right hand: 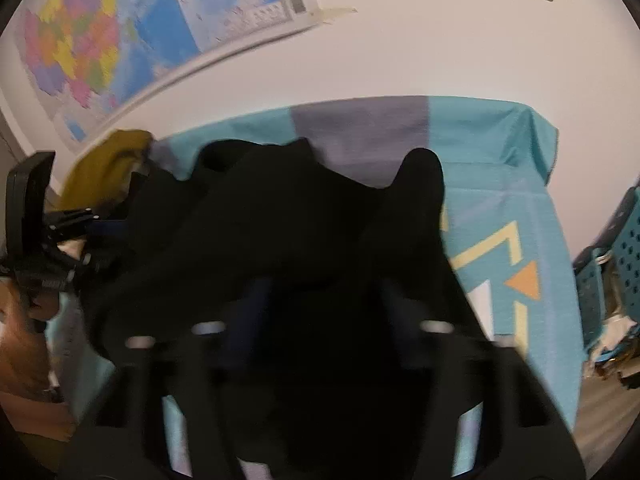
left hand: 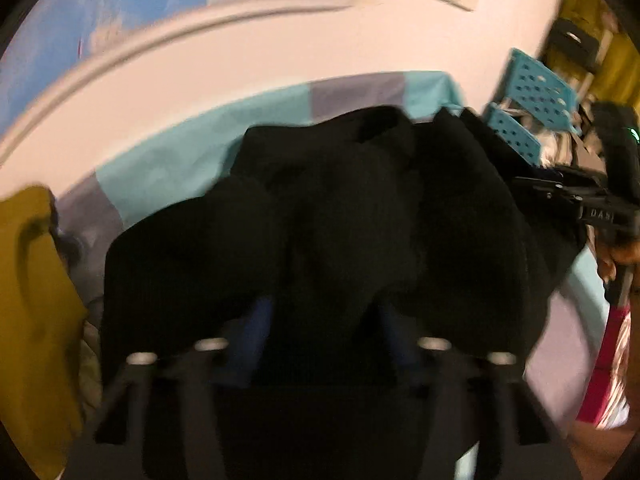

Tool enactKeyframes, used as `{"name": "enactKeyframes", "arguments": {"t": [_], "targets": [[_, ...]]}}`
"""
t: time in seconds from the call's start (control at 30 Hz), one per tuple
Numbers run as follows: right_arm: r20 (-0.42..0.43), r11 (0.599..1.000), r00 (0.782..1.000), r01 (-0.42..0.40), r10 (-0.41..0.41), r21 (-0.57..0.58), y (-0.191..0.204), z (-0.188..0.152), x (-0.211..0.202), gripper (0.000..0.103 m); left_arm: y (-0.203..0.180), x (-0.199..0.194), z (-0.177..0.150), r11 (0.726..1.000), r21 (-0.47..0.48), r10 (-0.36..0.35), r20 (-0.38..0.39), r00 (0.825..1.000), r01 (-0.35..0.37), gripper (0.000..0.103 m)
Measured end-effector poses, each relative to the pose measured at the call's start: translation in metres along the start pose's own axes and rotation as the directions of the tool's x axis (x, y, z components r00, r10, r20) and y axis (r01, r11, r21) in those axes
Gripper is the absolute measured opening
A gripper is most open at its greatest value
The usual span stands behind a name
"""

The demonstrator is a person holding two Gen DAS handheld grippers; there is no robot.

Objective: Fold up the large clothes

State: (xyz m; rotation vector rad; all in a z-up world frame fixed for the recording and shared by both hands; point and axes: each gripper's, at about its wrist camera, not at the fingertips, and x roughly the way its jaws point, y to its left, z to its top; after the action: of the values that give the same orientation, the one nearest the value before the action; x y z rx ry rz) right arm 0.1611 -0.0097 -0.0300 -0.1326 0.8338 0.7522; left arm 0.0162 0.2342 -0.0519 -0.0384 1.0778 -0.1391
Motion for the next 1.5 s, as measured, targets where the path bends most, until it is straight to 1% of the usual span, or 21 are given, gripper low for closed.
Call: {"name": "enactKeyframes", "arguments": {"t": [0.03, 0.1, 0.2, 0.3, 0.4, 0.5, 0.57, 0.63, 0.67, 0.73, 0.87, 0.9, 1.03, 1.1, 1.17, 1.2, 1.23, 1.27, 1.3, 1.43, 1.5], "targets": [[0.016, 1.000, 1.000, -0.012, 0.012, -0.005, -0.002, 0.002, -0.004, 0.006, 0.008, 0.000, 0.003, 0.999, -0.044, -0.022, 0.003, 1.000, 0.022, 0.014], [0.069, 1.000, 0.997, -0.029, 0.029, 0.000, -0.005, 0.006, -0.019, 0.005, 0.021, -0.007, 0.007, 0.995, -0.090, -0.031, 0.028, 0.999, 0.034, 0.006], [0.212, 0.998, 0.976, -0.052, 0.045, 0.026, -0.010, 0.019, -0.049, 0.003, 0.036, -0.030, 0.013, 0.993, -0.117, -0.010, 0.097, 0.995, 0.022, 0.005], [0.212, 0.996, 0.977, -0.046, 0.030, 0.070, -0.022, 0.025, -0.037, 0.002, 0.049, -0.040, 0.018, 0.988, -0.156, 0.014, 0.130, 0.991, 0.006, 0.005], [0.044, 0.996, 0.999, 0.026, -0.031, 0.090, -0.031, 0.018, 0.011, 0.005, 0.051, -0.009, 0.017, 0.989, -0.146, 0.027, 0.040, 0.999, -0.021, 0.016], [0.065, 0.988, 0.998, -0.022, 0.012, 0.152, -0.040, 0.007, 0.011, 0.016, 0.050, 0.012, 0.009, 0.990, -0.136, 0.046, -0.009, 0.999, -0.046, 0.030], [0.133, 0.984, 0.991, -0.056, 0.033, 0.171, -0.044, -0.001, -0.011, 0.052, 0.055, 0.002, 0.004, 0.985, -0.169, 0.023, 0.037, 0.999, -0.016, 0.038], [0.208, 0.983, 0.978, -0.069, 0.032, 0.172, -0.045, -0.014, -0.038, 0.070, 0.059, -0.021, -0.006, 0.984, -0.180, 0.028, 0.109, 0.994, -0.008, 0.057], [0.236, 0.981, 0.971, -0.086, 0.043, 0.173, -0.047, -0.023, -0.051, 0.077, 0.059, -0.030, -0.009, 0.984, -0.178, 0.045, 0.137, 0.990, -0.020, 0.060], [0.265, 0.979, 0.963, -0.099, 0.050, 0.177, -0.050, -0.043, -0.066, 0.082, 0.060, -0.053, -0.026, 0.985, -0.162, 0.093, 0.193, 0.977, -0.061, 0.072], [0.230, 0.971, 0.970, -0.123, 0.075, 0.205, -0.052, -0.085, -0.062, 0.091, 0.064, -0.077, -0.069, 0.980, -0.166, 0.147, 0.221, 0.964, -0.111, 0.080], [0.213, 0.973, 0.974, -0.120, 0.077, 0.197, -0.050, -0.091, -0.057, 0.091, 0.066, -0.081, -0.079, 0.979, -0.169, 0.149, 0.220, 0.964, -0.112, 0.088], [0.179, 0.968, 0.977, -0.154, 0.120, 0.196, -0.036, -0.097, -0.033, 0.093, 0.065, -0.067, -0.110, 0.982, -0.174, 0.104, 0.188, 0.977, -0.071, 0.091], [0.171, 0.964, 0.976, -0.168, 0.133, 0.204, -0.036, -0.093, -0.026, 0.078, 0.064, -0.054, -0.111, 0.980, -0.181, 0.113, 0.168, 0.979, -0.082, 0.091], [0.198, 0.965, 0.970, -0.180, 0.142, 0.192, -0.037, -0.088, -0.029, 0.032, 0.065, -0.045, -0.106, 0.979, -0.191, 0.107, 0.180, 0.978, -0.072, 0.086], [0.208, 0.963, 0.964, -0.202, 0.164, 0.178, -0.036, -0.084, -0.034, 0.024, 0.069, -0.040, -0.103, 0.975, -0.217, 0.095, 0.190, 0.977, -0.053, 0.060], [0.223, 0.965, 0.961, -0.201, 0.161, 0.169, -0.034, -0.082, -0.043, 0.022, 0.073, -0.037, -0.099, 0.969, -0.245, 0.070, 0.179, 0.981, -0.025, 0.037], [0.239, 0.967, 0.959, -0.197, 0.155, 0.163, -0.033, -0.081, -0.054, 0.020, 0.077, -0.037, -0.095, 0.963, -0.267, 0.072, 0.170, 0.983, -0.025, 0.032], [0.277, 0.966, 0.947, -0.209, 0.160, 0.155, -0.031, -0.078, -0.072, 0.018, 0.081, -0.041, -0.093, 0.958, -0.284, 0.079, 0.172, 0.982, -0.028, 0.015], [0.395, 0.971, 0.906, -0.214, 0.155, 0.110, -0.028, -0.075, -0.135, 0.017, 0.100, -0.086, -0.092, 0.937, -0.336, -0.005, 0.257, 0.966, 0.094, 0.009], [0.387, 0.972, 0.913, -0.194, 0.130, 0.131, -0.040, -0.083, -0.139, 0.017, 0.099, -0.090, -0.093, 0.938, -0.322, -0.047, 0.258, 0.965, 0.132, 0.008]]}}
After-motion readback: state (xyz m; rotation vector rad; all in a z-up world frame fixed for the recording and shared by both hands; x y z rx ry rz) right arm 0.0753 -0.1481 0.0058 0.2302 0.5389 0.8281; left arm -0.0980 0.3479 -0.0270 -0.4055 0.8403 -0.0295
